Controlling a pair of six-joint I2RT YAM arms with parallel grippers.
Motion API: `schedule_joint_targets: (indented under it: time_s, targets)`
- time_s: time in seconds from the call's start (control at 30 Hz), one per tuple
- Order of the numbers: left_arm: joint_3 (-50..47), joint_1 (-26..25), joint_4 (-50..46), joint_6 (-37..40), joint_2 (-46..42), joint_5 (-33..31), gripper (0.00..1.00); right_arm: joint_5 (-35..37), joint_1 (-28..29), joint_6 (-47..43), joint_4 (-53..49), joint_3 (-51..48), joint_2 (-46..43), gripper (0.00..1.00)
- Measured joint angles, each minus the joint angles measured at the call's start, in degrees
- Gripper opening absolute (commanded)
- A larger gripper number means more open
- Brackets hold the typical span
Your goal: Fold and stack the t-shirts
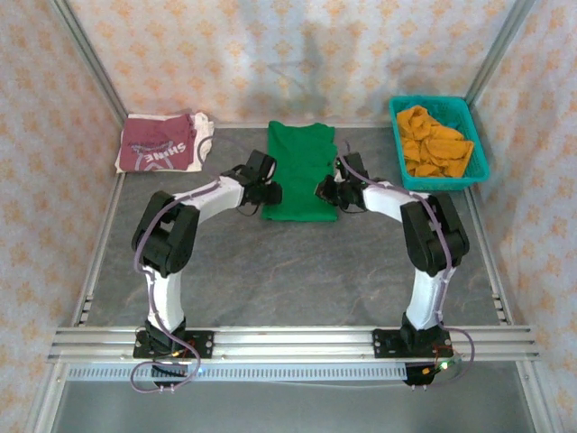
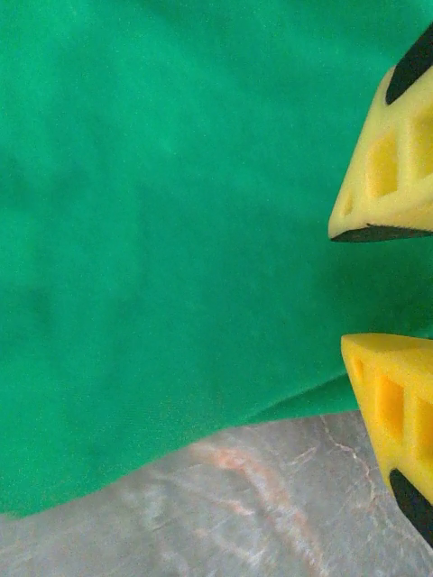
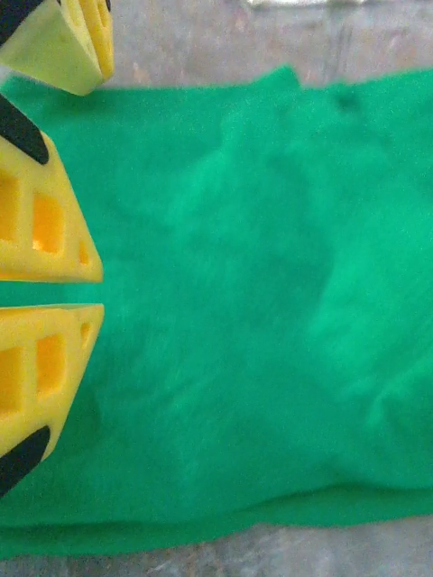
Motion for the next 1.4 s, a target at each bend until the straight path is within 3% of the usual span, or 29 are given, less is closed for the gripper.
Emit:
schedule_joint_targets:
  time_s: [0.23,0.5,0.7,0.9,1.4]
  targets:
    - [-9.0,-0.4,8.5,-2.6,-1.6,0.4,0.29,-1.2,0.6,1.9,6.2,-7.4,0.1,0.11]
    - [-24.5,-2.4,12.7,-8.4,-13.0,-0.7,0.30,-1.2,6.9,8.5,18.3,-20.4,-6.0,0.11]
    - [-27.7,-2.4,3.0,-11.3,-21.6,-2.2,0.37,-0.5,8.2,11.8,13.6,-24.0,-13.3,0.20]
    - [-30.4,0.9,-0.2,-14.8,-28.3,1.3,0.43,2.4,8.2,10.8,9.2,-24.0,-22.5,0.30]
    - [-31.6,-2.2,-2.3,-17.6,-25.5,7.0,0.44,5.5,8.2,8.2,7.7,-25.0,-21.6,0.31]
